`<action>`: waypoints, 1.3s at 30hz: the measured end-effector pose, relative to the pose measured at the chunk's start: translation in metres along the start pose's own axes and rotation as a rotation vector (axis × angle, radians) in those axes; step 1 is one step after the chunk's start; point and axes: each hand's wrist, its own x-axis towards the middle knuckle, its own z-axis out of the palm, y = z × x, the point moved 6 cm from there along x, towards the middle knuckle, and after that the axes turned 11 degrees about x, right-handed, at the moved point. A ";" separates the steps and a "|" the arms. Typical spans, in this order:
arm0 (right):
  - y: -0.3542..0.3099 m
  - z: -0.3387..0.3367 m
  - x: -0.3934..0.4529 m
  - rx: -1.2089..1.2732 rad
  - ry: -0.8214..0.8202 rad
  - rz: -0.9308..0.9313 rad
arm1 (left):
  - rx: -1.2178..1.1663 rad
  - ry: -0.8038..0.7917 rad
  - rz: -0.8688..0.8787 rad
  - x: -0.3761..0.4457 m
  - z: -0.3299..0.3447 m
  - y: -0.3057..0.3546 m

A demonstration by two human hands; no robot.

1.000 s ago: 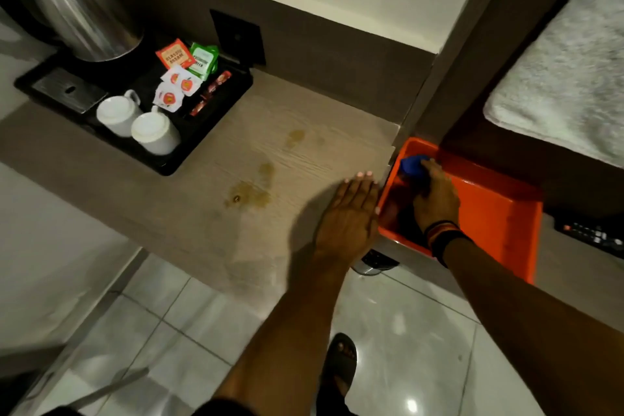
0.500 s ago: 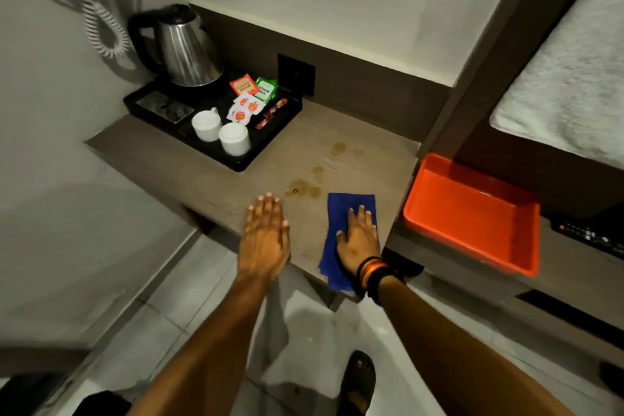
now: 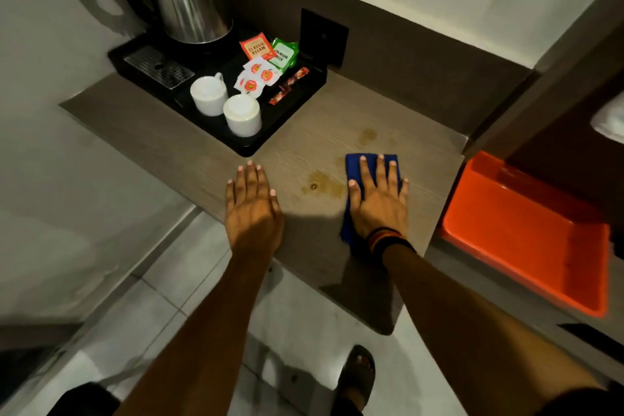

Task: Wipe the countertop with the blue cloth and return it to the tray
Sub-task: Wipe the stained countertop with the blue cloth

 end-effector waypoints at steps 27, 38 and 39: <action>0.039 -0.023 0.012 0.006 0.090 0.067 | -0.240 -0.065 0.322 0.025 -0.003 0.001; 0.036 -0.019 -0.013 0.213 0.144 -0.003 | -0.237 -0.125 0.409 0.029 -0.003 -0.004; 0.042 -0.022 0.005 0.231 0.188 0.044 | -0.237 -0.119 0.415 0.030 -0.003 -0.005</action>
